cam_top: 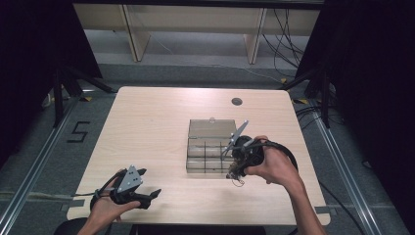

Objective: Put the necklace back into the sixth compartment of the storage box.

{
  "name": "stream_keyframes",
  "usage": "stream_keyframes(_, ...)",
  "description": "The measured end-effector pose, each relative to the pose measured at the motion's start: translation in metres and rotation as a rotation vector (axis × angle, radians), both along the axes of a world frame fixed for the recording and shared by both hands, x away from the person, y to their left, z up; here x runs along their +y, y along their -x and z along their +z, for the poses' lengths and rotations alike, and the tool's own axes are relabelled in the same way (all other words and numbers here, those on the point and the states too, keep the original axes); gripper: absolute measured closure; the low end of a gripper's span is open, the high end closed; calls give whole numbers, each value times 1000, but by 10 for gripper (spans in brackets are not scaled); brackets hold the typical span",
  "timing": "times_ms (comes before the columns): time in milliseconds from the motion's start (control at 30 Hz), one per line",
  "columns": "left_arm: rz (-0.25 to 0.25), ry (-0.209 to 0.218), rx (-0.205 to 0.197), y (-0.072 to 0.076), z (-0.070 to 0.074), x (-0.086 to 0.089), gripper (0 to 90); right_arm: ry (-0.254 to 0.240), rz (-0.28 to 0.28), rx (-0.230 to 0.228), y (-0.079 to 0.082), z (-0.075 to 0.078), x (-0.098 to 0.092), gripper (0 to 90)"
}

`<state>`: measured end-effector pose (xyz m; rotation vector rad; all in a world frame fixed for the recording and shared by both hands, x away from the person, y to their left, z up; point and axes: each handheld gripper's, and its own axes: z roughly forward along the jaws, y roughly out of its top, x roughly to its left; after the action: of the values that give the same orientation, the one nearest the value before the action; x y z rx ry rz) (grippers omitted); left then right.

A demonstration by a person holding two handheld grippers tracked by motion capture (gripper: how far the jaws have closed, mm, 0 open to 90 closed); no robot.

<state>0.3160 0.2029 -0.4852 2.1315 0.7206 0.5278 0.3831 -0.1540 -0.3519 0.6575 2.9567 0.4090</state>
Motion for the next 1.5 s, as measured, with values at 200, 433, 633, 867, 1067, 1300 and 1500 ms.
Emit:
stream_keyframes(200, 7, 0, 5, 0, 0, 0, 151, -7, -21, -22, -13, 7, 1, 611)
stream_keyframes(433, 1, -5, -6, 0, 1, 0, 151, 6, -48, -11, -39, 7, 2, 611)
stream_keyframes(633, -1, 8, 10, 0, 0, 0, 151, 9, -76, -2, -55, -1, 4, 611)
stream_keyframes(867, -9, -13, -14, -1, 1, 1, 151, 20, -87, 35, -72, -18, 8, 611)
stream_keyframes(1067, -5, -8, -14, -1, 1, 1, 151, 37, -93, 56, -82, -33, 12, 611)
stream_keyframes(1300, -10, -4, -12, 0, 1, 1, 151, 55, -84, 64, -90, -43, 15, 611)
stream_keyframes(1500, -7, -7, -13, 0, 1, 1, 151, 57, -80, 81, -92, -55, 18, 611)
